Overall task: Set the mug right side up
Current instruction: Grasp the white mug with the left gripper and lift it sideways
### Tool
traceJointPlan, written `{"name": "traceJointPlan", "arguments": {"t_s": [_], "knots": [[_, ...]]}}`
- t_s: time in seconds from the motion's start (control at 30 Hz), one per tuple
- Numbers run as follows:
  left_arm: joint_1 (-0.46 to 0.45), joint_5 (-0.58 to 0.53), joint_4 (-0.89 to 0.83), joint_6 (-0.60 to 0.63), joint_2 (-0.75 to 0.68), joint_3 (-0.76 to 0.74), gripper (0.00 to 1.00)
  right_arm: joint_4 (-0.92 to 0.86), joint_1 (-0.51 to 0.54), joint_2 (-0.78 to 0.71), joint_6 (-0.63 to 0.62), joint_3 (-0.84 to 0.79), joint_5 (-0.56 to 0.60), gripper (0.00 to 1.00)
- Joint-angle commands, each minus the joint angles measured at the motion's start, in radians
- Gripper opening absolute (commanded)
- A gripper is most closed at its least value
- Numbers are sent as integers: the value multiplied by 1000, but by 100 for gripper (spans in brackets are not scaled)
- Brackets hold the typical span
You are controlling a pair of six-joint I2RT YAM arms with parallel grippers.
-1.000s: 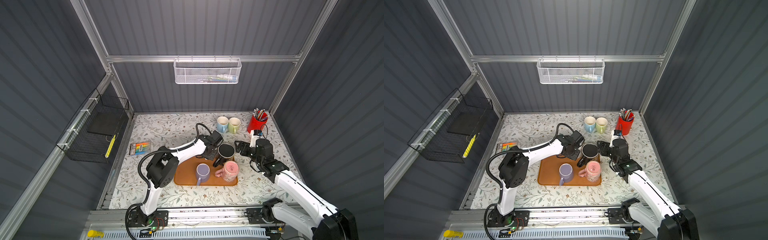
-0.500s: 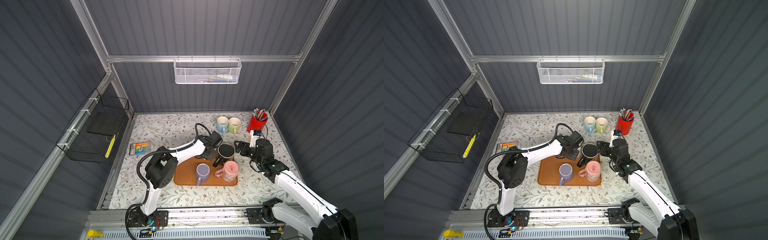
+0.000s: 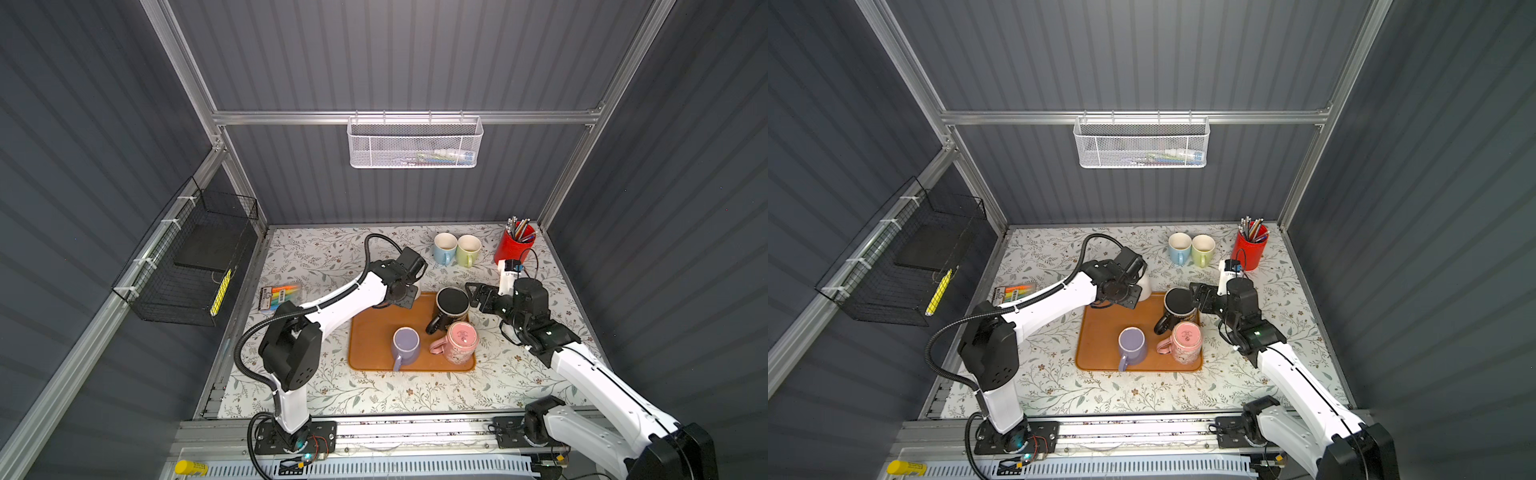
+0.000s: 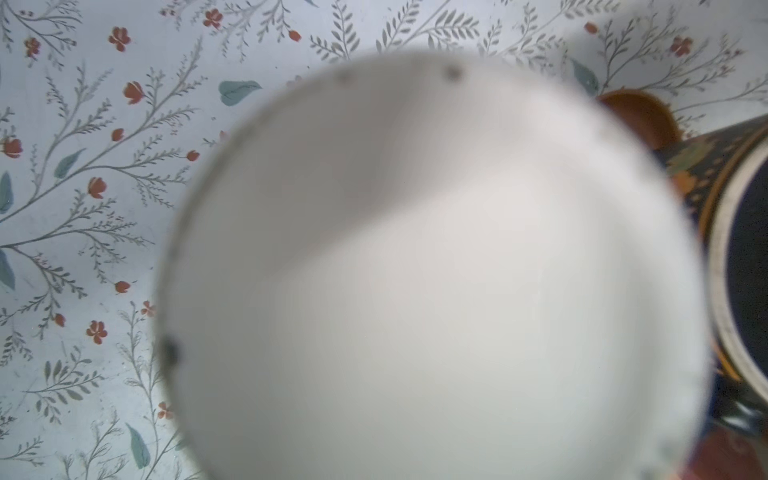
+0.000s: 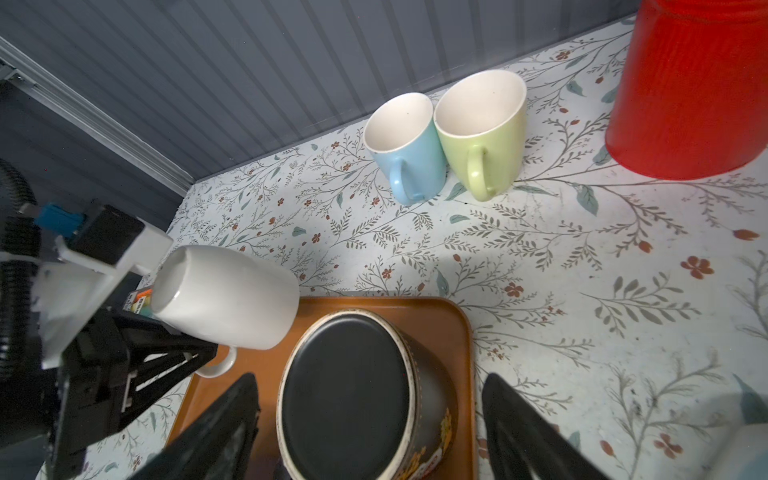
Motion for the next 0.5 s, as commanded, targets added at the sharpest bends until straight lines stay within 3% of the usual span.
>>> {"name": "traceJointPlan", "arguments": {"t_s": [0.0,0.23,0.47], "knots": [[30,51,47,0,-96,-22,0,43,-5,-21,-13,1,-67,83],[85,161,131,-13,-250,-85,0,137,-5,-45,-12,-18,-211,81],[116,278,250,-36,-401,-172,0,255,-4,-23,18,-26,-448,81]]}}
